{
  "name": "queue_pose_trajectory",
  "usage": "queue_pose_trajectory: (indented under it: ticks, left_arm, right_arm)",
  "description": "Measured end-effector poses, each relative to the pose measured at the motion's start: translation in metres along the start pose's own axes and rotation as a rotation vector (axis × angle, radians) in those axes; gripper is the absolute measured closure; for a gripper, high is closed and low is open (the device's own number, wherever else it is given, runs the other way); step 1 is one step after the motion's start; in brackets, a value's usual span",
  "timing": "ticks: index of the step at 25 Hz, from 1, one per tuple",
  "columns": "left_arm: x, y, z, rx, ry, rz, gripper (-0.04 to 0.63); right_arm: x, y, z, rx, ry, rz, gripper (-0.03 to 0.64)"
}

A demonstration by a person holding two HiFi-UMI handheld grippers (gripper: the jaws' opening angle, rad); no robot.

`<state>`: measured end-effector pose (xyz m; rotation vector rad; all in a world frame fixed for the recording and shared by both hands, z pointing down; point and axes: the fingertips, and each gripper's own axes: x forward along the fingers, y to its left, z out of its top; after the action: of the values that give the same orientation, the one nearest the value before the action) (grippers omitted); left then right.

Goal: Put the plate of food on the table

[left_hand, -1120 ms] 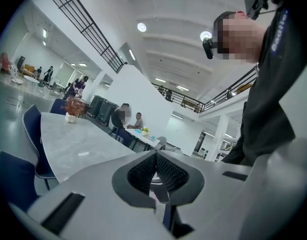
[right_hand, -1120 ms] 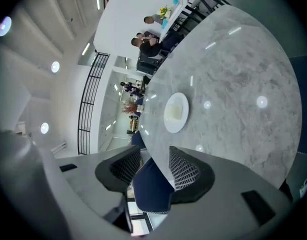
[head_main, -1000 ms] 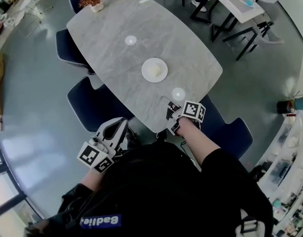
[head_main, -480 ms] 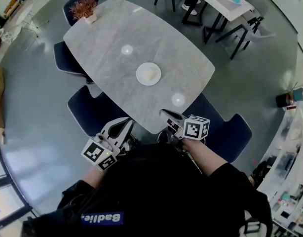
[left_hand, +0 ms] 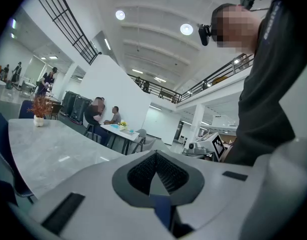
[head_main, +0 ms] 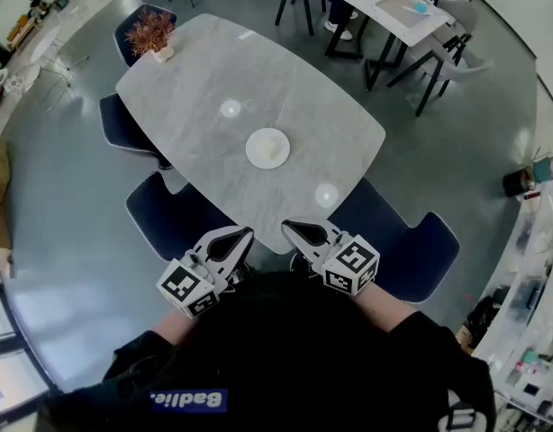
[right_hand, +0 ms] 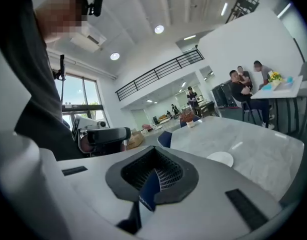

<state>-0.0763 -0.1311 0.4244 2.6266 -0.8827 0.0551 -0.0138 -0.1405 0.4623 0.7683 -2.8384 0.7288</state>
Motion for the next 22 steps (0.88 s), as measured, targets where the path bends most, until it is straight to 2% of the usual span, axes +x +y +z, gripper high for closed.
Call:
queue_pose_trajectory:
  ticks: [5,9,22]
  left_arm:
    - [0.002,-0.007,0.0,0.014,0.01,-0.014,0.588]
    - [0.002,-0.01,0.002,0.034,0.004,-0.025,0.588]
    - [-0.003,-0.01,-0.003,0.028,0.001,-0.019,0.588]
  right_arm:
    - [-0.003,0.009,0.0,-0.161,-0.021,-0.034,0.607]
    - [-0.005,0.014,0.003,-0.181,-0.039,-0.047,0.607]
    - [-0.003,0.016,-0.002,-0.205,-0.065,-0.029,0.607]
